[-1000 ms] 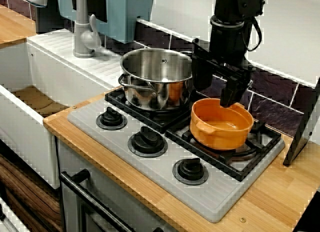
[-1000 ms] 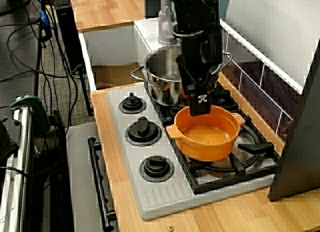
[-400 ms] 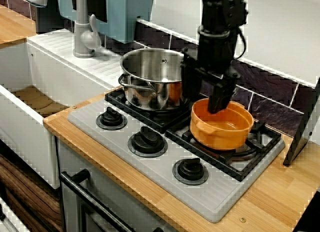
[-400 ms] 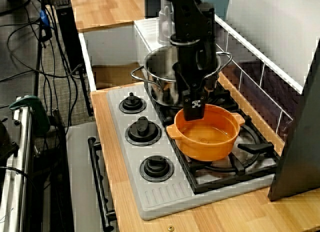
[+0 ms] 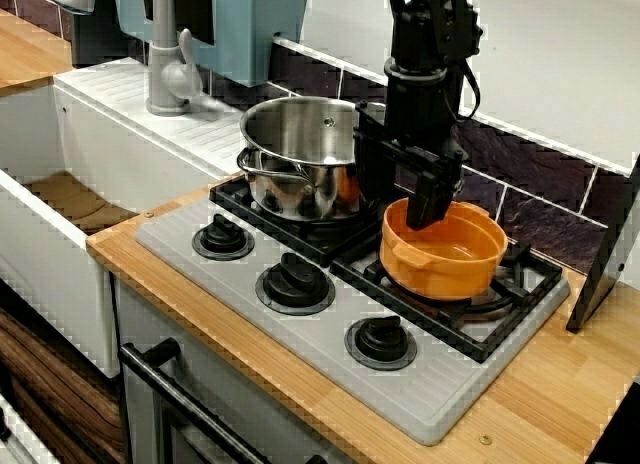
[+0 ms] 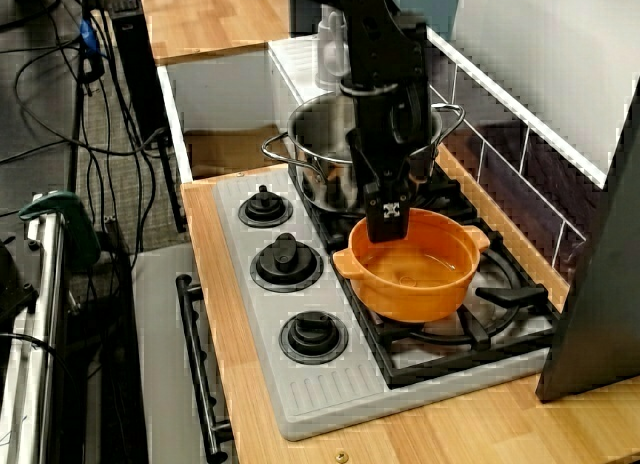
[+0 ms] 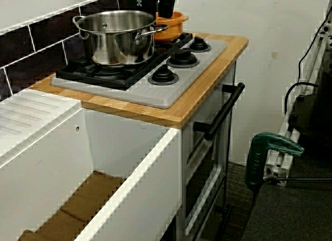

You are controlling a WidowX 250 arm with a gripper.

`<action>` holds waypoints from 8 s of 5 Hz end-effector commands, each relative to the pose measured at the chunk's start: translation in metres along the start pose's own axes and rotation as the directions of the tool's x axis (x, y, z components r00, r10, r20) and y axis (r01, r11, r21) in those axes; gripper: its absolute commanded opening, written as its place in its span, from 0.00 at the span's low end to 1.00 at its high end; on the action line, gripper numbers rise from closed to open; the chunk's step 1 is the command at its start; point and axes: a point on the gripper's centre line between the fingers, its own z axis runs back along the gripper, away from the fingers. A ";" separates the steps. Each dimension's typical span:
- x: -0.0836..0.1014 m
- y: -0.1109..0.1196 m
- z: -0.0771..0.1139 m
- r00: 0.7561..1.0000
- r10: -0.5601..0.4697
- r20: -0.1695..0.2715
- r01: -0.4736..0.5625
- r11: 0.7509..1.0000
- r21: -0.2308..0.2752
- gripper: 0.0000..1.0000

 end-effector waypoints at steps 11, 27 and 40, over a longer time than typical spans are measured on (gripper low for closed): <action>-0.008 -0.014 0.008 1.000 -0.012 0.026 0.013 0.999 -0.029 0.00; 0.023 0.001 0.137 0.987 -0.034 0.157 0.034 0.999 0.002 0.00; 0.014 -0.036 0.044 0.650 -0.760 0.014 0.760 0.650 -0.028 0.00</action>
